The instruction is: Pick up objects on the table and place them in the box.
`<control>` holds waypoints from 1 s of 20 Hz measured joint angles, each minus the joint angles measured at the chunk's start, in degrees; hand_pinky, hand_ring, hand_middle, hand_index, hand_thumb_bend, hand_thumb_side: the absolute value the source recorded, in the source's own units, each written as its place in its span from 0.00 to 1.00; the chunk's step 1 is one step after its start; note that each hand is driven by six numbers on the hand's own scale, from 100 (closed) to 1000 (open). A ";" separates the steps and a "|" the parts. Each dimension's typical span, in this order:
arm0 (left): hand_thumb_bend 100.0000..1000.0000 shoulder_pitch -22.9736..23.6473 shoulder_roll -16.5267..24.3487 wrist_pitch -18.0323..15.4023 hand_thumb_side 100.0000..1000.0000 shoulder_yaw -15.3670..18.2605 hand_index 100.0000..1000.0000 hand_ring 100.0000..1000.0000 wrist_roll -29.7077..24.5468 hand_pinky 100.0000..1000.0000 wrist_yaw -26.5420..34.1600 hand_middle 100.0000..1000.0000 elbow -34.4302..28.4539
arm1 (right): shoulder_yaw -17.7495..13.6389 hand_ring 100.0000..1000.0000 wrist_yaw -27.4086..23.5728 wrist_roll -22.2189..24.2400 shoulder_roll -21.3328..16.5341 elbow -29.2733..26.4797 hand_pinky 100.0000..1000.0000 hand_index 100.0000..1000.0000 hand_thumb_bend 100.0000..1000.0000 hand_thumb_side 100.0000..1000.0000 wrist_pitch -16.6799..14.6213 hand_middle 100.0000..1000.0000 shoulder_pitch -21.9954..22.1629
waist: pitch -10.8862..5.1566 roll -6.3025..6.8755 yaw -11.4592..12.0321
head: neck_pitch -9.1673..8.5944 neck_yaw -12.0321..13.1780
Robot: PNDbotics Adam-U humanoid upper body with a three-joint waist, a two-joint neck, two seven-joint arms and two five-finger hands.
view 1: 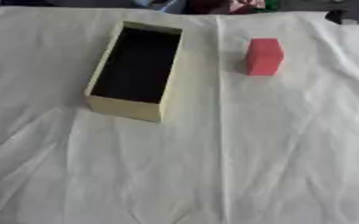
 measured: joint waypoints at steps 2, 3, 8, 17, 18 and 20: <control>0.04 0.00 0.00 0.04 0.00 -0.11 0.64 0.49 -0.06 0.53 0.01 0.47 0.00 | 0.01 0.90 -0.04 2.10 0.31 0.70 0.85 0.94 0.32 0.40 -0.87 0.91 0.00 | 0.00 0.00 -0.03 | -0.01 -0.10; 0.04 0.00 0.00 0.05 0.00 -0.18 0.64 0.49 -0.08 0.53 0.02 0.47 0.00 | 0.01 0.90 -0.12 2.87 0.33 0.89 0.85 0.94 0.34 0.38 -1.11 0.90 0.00 | 0.00 0.00 -0.03 | -0.01 -0.14; 0.04 0.00 0.00 0.04 0.00 -0.25 0.64 0.49 -0.11 0.53 0.03 0.47 0.00 | 0.03 0.90 -1.25 4.23 0.33 1.24 0.85 0.95 0.35 0.37 -0.45 0.90 0.00 | 0.00 0.00 -0.04 | -0.01 -0.15; 0.05 -0.01 0.00 -0.05 0.00 -0.27 0.64 0.49 -0.25 0.53 0.08 0.47 0.00 | 0.25 0.88 -3.56 5.46 1.81 2.41 0.86 0.95 0.34 0.35 0.78 0.87 -0.79 | 0.00 0.00 0.00 | -0.03 -0.20; 0.05 -0.01 0.00 -0.05 0.00 -0.27 0.64 0.50 -0.27 0.53 0.08 0.47 0.00 | 0.35 0.88 -4.16 5.85 2.24 2.90 0.86 0.95 0.32 0.31 1.17 0.86 -1.03 | 0.00 0.00 0.02 | -0.03 -0.22; 0.05 -0.02 0.00 -0.06 0.00 -0.27 0.64 0.50 -0.29 0.53 0.09 0.47 0.00 | 0.52 0.88 -5.45 6.91 3.25 4.05 0.86 0.97 0.32 0.28 2.23 0.87 -1.56 | 0.00 0.00 0.09 | -0.03 -0.24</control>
